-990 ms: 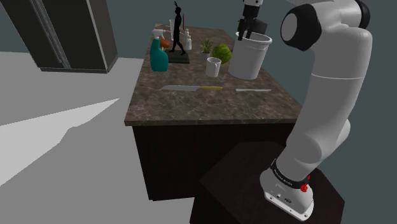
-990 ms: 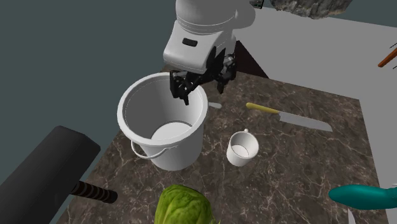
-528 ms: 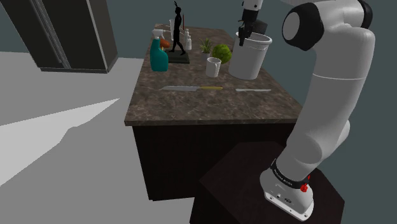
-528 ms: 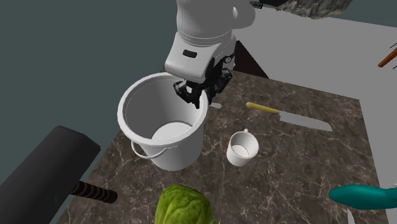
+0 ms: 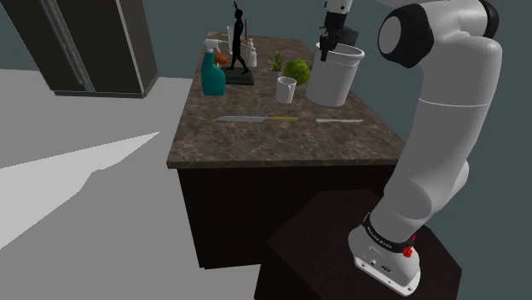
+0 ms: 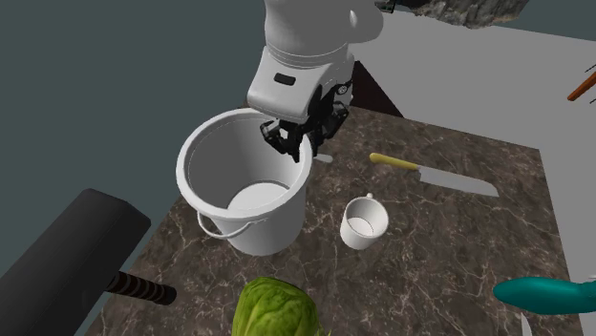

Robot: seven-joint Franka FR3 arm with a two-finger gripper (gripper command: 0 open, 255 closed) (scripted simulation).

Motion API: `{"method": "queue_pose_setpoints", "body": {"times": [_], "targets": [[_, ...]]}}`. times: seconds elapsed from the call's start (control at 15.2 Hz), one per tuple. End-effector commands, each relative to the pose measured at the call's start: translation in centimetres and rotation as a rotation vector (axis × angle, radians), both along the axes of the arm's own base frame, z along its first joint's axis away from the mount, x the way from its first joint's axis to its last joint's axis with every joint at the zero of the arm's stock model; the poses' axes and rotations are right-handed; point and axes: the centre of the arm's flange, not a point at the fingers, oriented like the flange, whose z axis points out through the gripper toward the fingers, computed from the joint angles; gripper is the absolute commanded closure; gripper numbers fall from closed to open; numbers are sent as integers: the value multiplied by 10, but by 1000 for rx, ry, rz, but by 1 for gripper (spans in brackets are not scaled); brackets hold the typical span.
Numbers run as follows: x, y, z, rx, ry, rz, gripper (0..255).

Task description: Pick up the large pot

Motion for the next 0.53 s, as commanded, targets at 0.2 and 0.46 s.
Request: {"method": "queue_pose_setpoints", "body": {"times": [0.2,0.46], "targets": [[0,0,24,1,-1,0,255],[0,0,45,1,-1,0,255]]}}
